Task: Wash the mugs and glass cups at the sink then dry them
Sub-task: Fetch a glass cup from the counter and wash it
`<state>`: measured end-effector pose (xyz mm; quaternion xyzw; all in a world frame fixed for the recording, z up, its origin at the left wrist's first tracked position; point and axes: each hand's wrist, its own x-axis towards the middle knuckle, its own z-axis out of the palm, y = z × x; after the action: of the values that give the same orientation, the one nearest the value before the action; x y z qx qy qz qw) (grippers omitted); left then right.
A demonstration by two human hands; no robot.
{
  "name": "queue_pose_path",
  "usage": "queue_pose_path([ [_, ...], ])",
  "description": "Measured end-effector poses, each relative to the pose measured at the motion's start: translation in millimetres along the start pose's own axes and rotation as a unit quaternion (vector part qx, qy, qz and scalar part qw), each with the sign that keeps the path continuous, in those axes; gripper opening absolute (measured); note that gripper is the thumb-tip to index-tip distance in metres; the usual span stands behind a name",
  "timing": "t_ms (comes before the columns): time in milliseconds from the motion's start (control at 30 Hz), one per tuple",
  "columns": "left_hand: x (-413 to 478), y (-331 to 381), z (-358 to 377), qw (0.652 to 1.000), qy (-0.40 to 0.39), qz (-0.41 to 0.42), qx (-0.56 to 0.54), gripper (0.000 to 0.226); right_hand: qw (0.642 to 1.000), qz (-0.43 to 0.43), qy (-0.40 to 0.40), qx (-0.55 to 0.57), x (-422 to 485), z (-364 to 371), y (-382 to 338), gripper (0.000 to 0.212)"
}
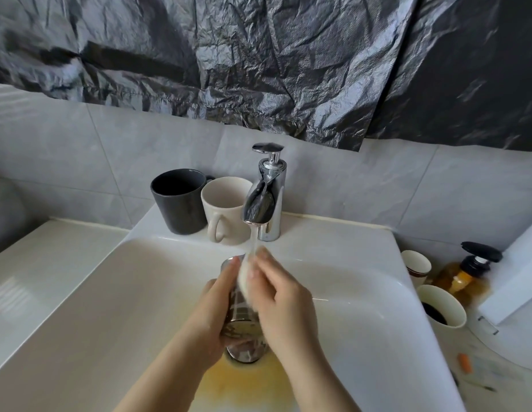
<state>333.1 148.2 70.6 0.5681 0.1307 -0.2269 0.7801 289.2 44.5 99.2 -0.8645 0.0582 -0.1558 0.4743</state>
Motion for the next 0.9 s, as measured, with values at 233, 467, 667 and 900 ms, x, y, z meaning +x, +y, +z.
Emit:
queue_pose_path([
  [233, 7.9, -1.9, 1.3, 0.998, -0.046, 0.038, -0.034, 0.049, 0.980, -0.126, 0.118, -0.102, -4.4, 14.7, -5.4, 0.028],
  [467, 12.4, -5.0, 1.8, 0.997, -0.059, 0.037, -0.028, 0.051, 0.966, -0.184, 0.180, -0.032, 5.1, 20.3, 18.1, 0.019],
  [667, 5.9, -7.9, 7.7, 0.998, -0.044, 0.048, -0.025, 0.056, 0.979, 0.012, 0.113, 0.167, 12.7, 17.0, 22.9, 0.021],
  [900, 9.1, -9.4, 1.2, 0.996, -0.042, 0.084, 0.000, 0.059, 0.984, 0.050, 0.021, 0.172, 2.4, 30.5, 13.0, 0.039],
])
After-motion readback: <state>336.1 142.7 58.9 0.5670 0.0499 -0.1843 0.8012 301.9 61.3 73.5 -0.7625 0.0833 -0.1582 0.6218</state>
